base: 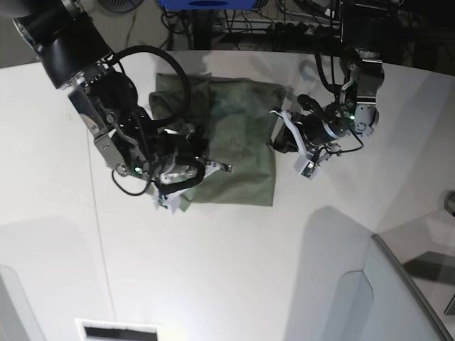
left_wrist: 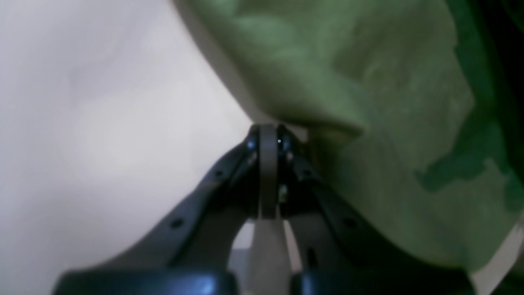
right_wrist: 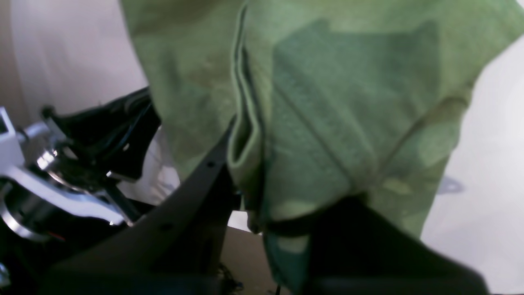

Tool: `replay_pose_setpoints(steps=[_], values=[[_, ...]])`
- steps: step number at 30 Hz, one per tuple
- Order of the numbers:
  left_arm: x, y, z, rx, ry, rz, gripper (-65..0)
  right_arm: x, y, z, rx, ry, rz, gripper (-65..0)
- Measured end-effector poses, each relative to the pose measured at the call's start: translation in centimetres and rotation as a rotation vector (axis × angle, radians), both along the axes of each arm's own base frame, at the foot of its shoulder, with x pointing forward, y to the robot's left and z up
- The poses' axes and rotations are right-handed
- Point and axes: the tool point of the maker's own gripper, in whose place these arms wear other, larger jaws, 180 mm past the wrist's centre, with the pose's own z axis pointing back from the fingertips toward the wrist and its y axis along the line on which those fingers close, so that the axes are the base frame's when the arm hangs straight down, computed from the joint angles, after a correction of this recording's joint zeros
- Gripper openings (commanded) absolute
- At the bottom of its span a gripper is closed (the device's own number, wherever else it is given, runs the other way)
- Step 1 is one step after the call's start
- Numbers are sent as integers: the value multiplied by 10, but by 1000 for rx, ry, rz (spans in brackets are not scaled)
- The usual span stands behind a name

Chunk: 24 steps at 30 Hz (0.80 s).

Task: Layout the t-shirt on the table in an organized manner, then fold the t-shirt properly
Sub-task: 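Fold the held end over toward the left gripper with the right gripper, then press the folded end down onto the shirt with the right gripper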

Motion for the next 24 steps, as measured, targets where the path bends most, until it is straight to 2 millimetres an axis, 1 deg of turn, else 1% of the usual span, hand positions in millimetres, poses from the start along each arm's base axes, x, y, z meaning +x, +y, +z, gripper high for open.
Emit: replay_pose_setpoints(steps=[4, 6, 8, 11, 13, 16, 20, 24], values=[[6, 10, 5, 20, -18, 5, -650, 4, 15, 7, 27, -9, 12, -650], [5, 11, 6, 23, -21, 2, -650, 5, 16, 5, 25, -5, 13, -650], [5, 16, 9, 22, -26, 14, -650, 6, 12, 1, 12, 2, 9, -650], [2, 33, 10, 43, -30, 54, -650, 5, 10, -2, 2, 10, 3, -650], [-2, 46, 12, 61, -34, 70, -650, 5, 14, -1, 9, 8, 6, -650], [-6, 71, 18, 97, -45, 105, -650, 5, 24, 2, 30, 6, 12, -650], [-14, 107, 30, 141, -69, 171, -650, 5, 22, 2, 28, 9, 8, -650], [-35, 140, 33, 182, -58, 233, -650, 5, 24, 3, 31, 7, 10, -650]])
